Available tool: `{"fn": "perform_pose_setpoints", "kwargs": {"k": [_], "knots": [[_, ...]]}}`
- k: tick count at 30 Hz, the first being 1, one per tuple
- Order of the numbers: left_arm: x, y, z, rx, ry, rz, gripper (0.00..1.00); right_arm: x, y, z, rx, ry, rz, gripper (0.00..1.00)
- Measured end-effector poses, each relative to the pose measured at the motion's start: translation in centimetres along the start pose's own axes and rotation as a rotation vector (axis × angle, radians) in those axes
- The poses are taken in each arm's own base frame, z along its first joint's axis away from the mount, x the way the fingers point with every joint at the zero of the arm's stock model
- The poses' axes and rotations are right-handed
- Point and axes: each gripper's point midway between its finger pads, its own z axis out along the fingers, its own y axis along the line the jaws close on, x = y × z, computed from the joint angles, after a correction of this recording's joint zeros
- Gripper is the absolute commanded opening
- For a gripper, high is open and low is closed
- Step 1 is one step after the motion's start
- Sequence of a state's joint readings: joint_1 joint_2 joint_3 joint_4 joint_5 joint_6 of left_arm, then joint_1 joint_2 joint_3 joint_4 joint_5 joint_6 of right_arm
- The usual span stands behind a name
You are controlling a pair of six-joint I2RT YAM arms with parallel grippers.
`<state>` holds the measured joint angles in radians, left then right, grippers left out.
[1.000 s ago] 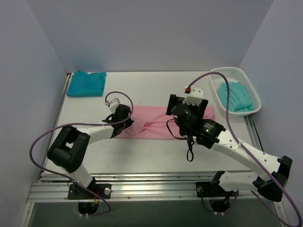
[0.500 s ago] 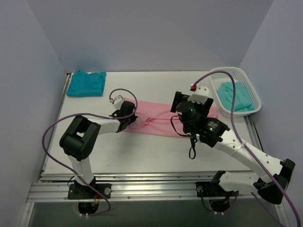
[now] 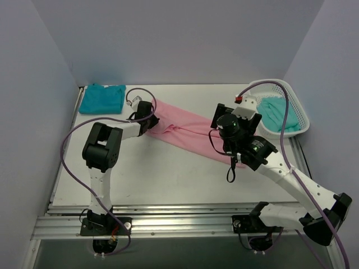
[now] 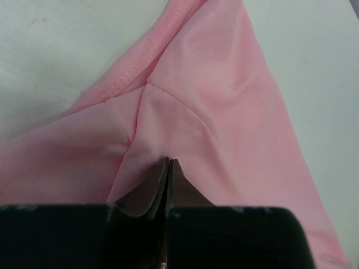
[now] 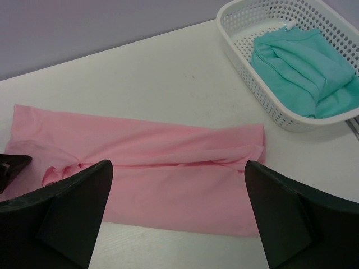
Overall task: Fold and stack the t-shirts
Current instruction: Fold the tshirt
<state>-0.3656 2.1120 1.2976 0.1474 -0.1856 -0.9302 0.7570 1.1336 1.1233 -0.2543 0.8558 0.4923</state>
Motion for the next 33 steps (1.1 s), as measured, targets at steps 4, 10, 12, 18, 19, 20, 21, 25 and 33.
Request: {"fn": "perform_pose_setpoints", "kwargs": {"k": [4,10,12,18,19,20,21,25,33], "knots": [[-1.9,-1.0,2.6,0.028,0.011,-0.029,0.02,-0.2,-0.9,0.7,0.028,0.001,0.005,1.0],[-4.3,-3.2,6.5,0.084,0.038,-0.064,0.02,-0.1,-1.7,1.6,0.056,0.012,-0.002,1.0],[-4.8,-4.0,7.7,0.114,0.057,-0.079,0.02,0.2,-1.8,2.0,0.067,0.02,-0.009,1.0],[-6.2,-5.9,10.5,0.192,0.086,-0.122,0.02,1.2,-1.7,3.0,0.086,0.046,-0.037,1.0],[-6.4,-6.1,10.8,0.199,0.088,-0.124,0.02,1.4,-1.7,3.2,0.088,0.05,-0.04,1.0],[-6.7,-6.4,11.2,0.205,0.086,-0.125,0.03,1.5,-1.8,3.3,0.09,0.053,-0.042,1.0],[-7.0,-6.6,11.5,0.212,0.084,-0.124,0.05,1.6,-1.7,3.4,0.091,0.056,-0.044,1.0],[-8.3,-7.9,13.0,0.267,0.06,-0.107,0.56,1.8,-1.7,3.6,0.091,0.064,-0.047,1.0],[-12.5,-12.8,11.4,0.491,-0.031,-0.064,0.94,1.9,-1.3,3.5,0.066,0.074,-0.041,1.0]]}}
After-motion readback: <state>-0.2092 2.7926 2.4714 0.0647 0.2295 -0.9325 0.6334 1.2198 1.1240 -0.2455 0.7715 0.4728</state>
